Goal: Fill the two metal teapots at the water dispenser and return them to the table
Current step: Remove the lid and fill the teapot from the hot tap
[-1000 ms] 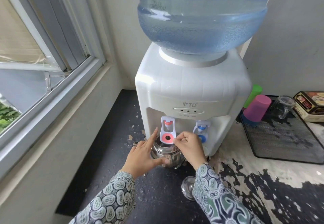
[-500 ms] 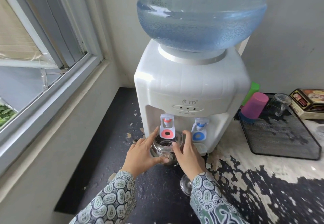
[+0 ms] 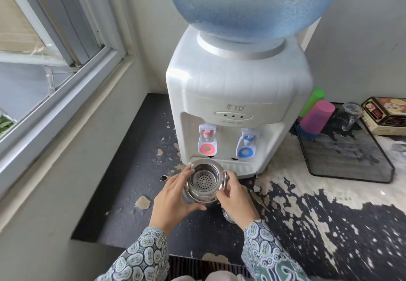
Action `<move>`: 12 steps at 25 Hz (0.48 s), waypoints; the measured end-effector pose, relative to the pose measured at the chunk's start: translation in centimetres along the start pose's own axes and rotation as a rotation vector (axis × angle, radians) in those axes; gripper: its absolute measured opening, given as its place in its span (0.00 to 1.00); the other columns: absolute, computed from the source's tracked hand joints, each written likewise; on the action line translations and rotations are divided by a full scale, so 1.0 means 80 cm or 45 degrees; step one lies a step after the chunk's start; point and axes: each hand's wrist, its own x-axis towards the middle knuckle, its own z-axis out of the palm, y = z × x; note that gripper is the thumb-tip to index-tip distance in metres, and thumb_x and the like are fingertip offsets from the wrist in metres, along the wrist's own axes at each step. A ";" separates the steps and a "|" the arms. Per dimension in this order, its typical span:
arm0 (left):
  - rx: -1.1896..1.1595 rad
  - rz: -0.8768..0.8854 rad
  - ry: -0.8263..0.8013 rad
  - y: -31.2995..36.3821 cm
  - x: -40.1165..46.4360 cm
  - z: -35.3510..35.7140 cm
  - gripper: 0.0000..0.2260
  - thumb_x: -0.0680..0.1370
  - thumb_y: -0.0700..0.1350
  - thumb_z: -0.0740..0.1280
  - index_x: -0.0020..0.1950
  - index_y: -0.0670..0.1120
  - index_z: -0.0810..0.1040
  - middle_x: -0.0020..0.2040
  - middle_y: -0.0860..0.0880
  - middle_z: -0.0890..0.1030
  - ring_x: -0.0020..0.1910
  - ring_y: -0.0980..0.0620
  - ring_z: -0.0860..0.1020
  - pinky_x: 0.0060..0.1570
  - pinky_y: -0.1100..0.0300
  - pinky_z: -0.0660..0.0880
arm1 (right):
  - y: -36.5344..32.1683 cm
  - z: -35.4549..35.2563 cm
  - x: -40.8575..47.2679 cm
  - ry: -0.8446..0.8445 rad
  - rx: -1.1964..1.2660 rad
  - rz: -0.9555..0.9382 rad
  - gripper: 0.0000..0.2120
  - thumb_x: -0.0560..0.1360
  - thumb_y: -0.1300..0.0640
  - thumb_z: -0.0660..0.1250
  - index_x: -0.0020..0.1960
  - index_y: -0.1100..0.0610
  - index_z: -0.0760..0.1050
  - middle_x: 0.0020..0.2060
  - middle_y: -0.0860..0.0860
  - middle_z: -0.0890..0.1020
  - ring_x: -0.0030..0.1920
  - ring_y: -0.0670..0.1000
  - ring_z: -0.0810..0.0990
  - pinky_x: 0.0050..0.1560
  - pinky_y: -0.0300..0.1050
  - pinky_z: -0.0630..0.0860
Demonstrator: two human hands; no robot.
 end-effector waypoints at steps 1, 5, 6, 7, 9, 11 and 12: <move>-0.005 -0.006 -0.003 -0.003 -0.006 0.002 0.43 0.57 0.71 0.69 0.69 0.60 0.61 0.70 0.67 0.61 0.66 0.64 0.64 0.56 0.63 0.72 | 0.002 0.003 -0.003 -0.001 0.009 -0.002 0.21 0.73 0.56 0.62 0.65 0.53 0.63 0.30 0.42 0.68 0.31 0.43 0.69 0.36 0.45 0.70; -0.021 -0.033 -0.013 -0.007 -0.028 0.010 0.43 0.57 0.70 0.70 0.68 0.61 0.60 0.70 0.69 0.61 0.65 0.66 0.65 0.55 0.64 0.72 | 0.014 0.013 -0.019 -0.048 -0.024 0.016 0.20 0.72 0.56 0.62 0.63 0.49 0.64 0.30 0.42 0.73 0.33 0.45 0.74 0.30 0.31 0.65; -0.018 -0.046 -0.021 -0.006 -0.033 0.012 0.43 0.57 0.69 0.70 0.68 0.61 0.60 0.69 0.69 0.60 0.65 0.66 0.64 0.55 0.63 0.72 | 0.016 0.015 -0.022 -0.064 -0.021 0.033 0.19 0.72 0.56 0.62 0.62 0.48 0.64 0.31 0.42 0.74 0.35 0.46 0.76 0.31 0.30 0.67; -0.013 -0.052 -0.026 -0.007 -0.035 0.013 0.43 0.57 0.69 0.71 0.68 0.61 0.60 0.69 0.69 0.60 0.65 0.66 0.64 0.55 0.62 0.73 | 0.018 0.017 -0.024 -0.074 0.006 0.035 0.20 0.72 0.56 0.62 0.62 0.49 0.64 0.31 0.43 0.75 0.36 0.48 0.78 0.33 0.32 0.71; 0.015 -0.037 -0.023 -0.010 -0.037 0.014 0.43 0.57 0.68 0.70 0.69 0.61 0.59 0.70 0.67 0.61 0.65 0.64 0.65 0.55 0.61 0.74 | 0.023 0.021 -0.025 -0.078 0.067 0.012 0.20 0.72 0.57 0.62 0.63 0.51 0.64 0.30 0.45 0.74 0.35 0.51 0.79 0.40 0.47 0.77; 0.040 -0.011 -0.035 -0.012 -0.036 0.015 0.43 0.58 0.69 0.69 0.69 0.62 0.57 0.71 0.66 0.61 0.65 0.64 0.64 0.56 0.61 0.73 | 0.029 0.019 -0.023 -0.070 0.082 0.009 0.16 0.75 0.53 0.61 0.63 0.50 0.66 0.30 0.45 0.74 0.34 0.48 0.78 0.39 0.46 0.76; 0.035 -0.010 -0.047 -0.013 -0.036 0.016 0.43 0.58 0.69 0.68 0.69 0.63 0.56 0.71 0.67 0.60 0.66 0.64 0.64 0.57 0.61 0.72 | 0.033 0.015 -0.021 -0.051 0.072 0.016 0.14 0.77 0.50 0.58 0.62 0.50 0.68 0.31 0.45 0.74 0.33 0.45 0.76 0.37 0.43 0.73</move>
